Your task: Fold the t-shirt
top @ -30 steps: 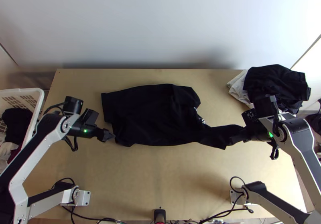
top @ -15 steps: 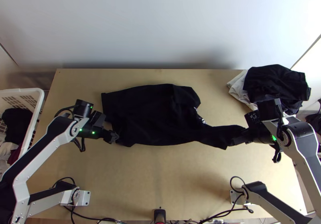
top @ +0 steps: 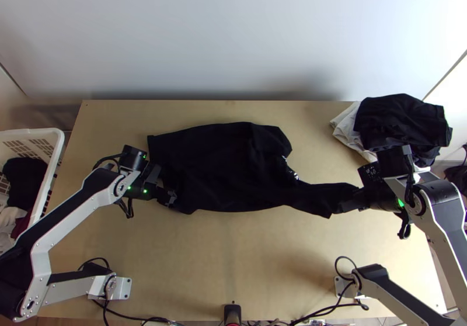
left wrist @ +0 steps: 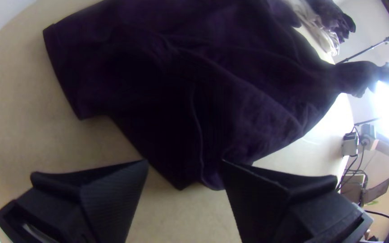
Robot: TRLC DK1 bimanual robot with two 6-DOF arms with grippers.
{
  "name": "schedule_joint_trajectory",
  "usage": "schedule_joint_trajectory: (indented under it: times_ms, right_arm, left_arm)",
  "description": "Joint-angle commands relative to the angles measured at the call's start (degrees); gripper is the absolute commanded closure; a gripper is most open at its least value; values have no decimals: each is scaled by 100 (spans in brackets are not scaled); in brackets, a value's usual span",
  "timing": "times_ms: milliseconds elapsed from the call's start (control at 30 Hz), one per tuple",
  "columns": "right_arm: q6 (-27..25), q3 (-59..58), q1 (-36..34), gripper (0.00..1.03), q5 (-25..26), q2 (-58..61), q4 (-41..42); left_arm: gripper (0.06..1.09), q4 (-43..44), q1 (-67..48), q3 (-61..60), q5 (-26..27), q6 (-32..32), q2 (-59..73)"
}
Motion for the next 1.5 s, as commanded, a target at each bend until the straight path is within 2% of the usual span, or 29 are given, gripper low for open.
schedule_joint_trajectory:
  times_ms: [0, 233, 367, 433, 533, 767, 833, 1033, 1133, 1367, 1467]
  right_arm:
    - [2, -10, -21, 100, 1, -12, 10]
    - [2, -28, -30, 100, 1, -3, 10]
    - [2, -36, -39, 100, 1, 5, 19]
    - [2, -36, -39, 100, 1, 5, 28]
    - [2, -45, -39, 100, 1, 5, 45]
    - [2, -45, -65, 100, 1, 5, 72]
    - [2, -19, -74, 100, 1, 14, 81]
    - [-15, 69, -109, 100, 9, 40, 98]
    - [-15, 157, -118, 100, 9, 58, 98]
    - [-15, 640, -249, 100, 18, 146, 98]
    - [-15, 1018, -329, 100, 45, 216, 98]
  left_arm:
    - [33, 155, -65, 45, -80, -90, 262]
    - [51, 216, -117, 28, -72, -108, 499]
    - [84, 216, -179, 37, -63, -99, 596]
    - [96, 207, -196, 54, -45, -125, 561]
    - [103, 181, -179, 89, 34, -152, 332]
    - [105, -127, 269, 291, 605, -125, -450]
    - [105, -285, 463, 397, 939, -125, -643]
    - [105, -557, 1359, 722, 2398, -336, -1100]
    - [105, -689, 1684, 1039, 2864, -494, -1153]
    - [105, -724, 2414, 1882, 4253, -1382, -995]
    - [105, -724, 2607, 2225, 4543, -1646, -942]
